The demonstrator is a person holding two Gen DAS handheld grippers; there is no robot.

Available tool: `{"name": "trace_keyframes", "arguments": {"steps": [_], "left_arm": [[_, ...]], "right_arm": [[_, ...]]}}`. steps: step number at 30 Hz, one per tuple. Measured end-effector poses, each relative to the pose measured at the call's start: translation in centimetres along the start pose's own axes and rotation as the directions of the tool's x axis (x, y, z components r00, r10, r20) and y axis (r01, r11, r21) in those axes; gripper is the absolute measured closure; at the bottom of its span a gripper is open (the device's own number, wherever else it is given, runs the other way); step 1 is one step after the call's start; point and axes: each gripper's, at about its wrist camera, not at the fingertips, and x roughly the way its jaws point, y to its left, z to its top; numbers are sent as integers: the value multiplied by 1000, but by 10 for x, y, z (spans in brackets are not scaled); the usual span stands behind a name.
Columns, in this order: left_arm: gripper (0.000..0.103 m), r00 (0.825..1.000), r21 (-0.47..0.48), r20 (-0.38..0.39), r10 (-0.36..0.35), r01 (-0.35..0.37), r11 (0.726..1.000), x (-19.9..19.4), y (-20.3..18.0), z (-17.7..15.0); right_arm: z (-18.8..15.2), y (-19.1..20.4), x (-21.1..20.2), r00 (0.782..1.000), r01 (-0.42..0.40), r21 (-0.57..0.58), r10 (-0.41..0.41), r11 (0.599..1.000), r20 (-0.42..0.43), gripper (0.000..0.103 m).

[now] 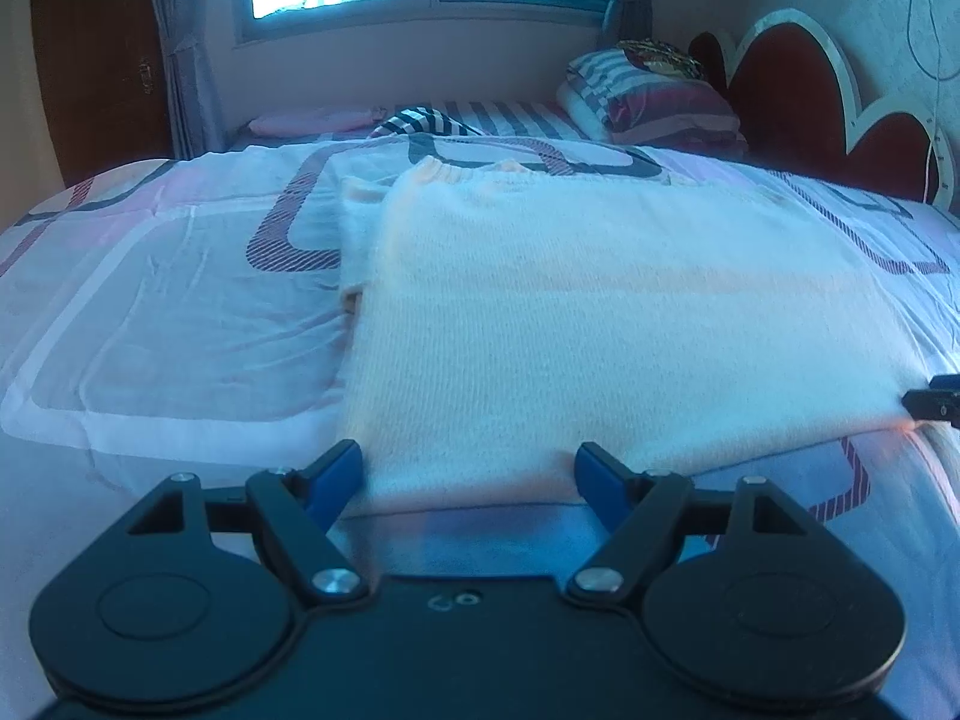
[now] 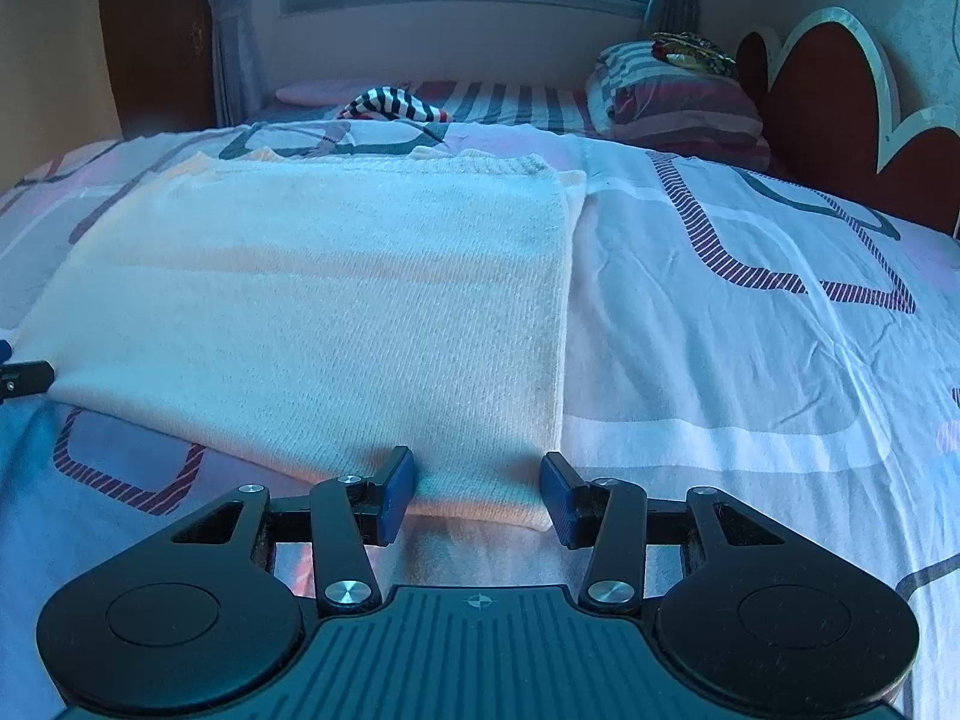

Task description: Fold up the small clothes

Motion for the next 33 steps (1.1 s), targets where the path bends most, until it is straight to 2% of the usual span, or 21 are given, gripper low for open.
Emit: {"name": "trace_keyframes", "arguments": {"steps": [2, 4, 5, 6, 7, 8, 10, 11, 12, 13, 14, 16, 17, 19, 21, 25, 29, 33], "left_arm": [[22, 1000, 10, -12, 1, 0, 1000, 0, 0, 0], [0, 997, 7, -69, 30, -30, 1000, 5, 4, -2], [1, 996, -12, -83, 31, -33, 999, 6, 9, -5], [5, 997, -35, -71, 39, -42, 998, 0, 14, -6], [17, 996, -55, -69, 51, -54, 997, -7, 18, -8], [20, 997, -77, -59, 50, -55, 996, -15, 23, -10], [28, 999, -161, -49, 21, -29, 986, -31, 33, -19], [32, 999, -220, -43, -9, 0, 975, -38, 39, -23], [42, 998, -284, -23, -55, 46, 958, -43, 43, -27], [49, 995, -355, 0, -103, 96, 930, -47, 47, -30], [53, 987, -435, 33, -156, 154, 887, -50, 51, -35], [62, 971, -566, 82, -224, 230, 791, -47, 55, -41], [62, 972, -610, 88, -220, 227, 759, -43, 54, -43], [59, 976, -666, 101, -195, 211, 715, -35, 52, -45], [57, 973, -711, 129, -191, 225, 666, -28, 51, -45], [56, 971, -755, 169, -169, 238, 611, -11, 52, -39], [56, 962, -788, 236, -139, 274, 551, 10, 56, -34], [57, 959, -793, 272, -79, 270, 547, 22, 49, -27]], "right_arm": [[2, 1, 1, 1000, 3, -11, -3, 1000, -13, 58], [3, 2, 1, 1000, 1, -25, -2, 1000, -22, 58], [3, 2, 1, 1000, 0, -31, 0, 1000, -27, 58], [4, 2, 0, 999, -1, -33, 0, 999, -34, 58], [6, 1, -3, 999, 5, -25, -6, 1000, -40, 58], [7, 0, -13, 1000, 9, -10, -9, 1000, -20, 58], [3, -2, -37, 997, -35, 17, 34, 999, 62, 58], [-1, -2, -45, 996, -54, 28, 52, 998, 70, 58], [-6, -1, -50, 995, -66, 42, 63, 997, 75, 65], [-11, -1, -55, 994, -81, 57, 76, 995, 83, 81], [-14, 0, -59, 992, -101, 76, 95, 992, 86, 86], [-19, 3, -65, 989, -124, 118, 113, 985, 94, 86], [-19, 5, -67, 988, -133, 128, 121, 983, 100, 86], [-16, 12, -68, 985, -151, 133, 137, 980, 108, 86], [-11, 19, -68, 982, -164, 124, 150, 979, 116, 86], [3, 22, -63, 976, -190, 136, 172, 972, 136, 86], [21, 22, -46, 971, -212, 146, 191, 966, 145, 86], [41, 26, -18, 963, -244, 149, 221, 958, 153, 86]]}}
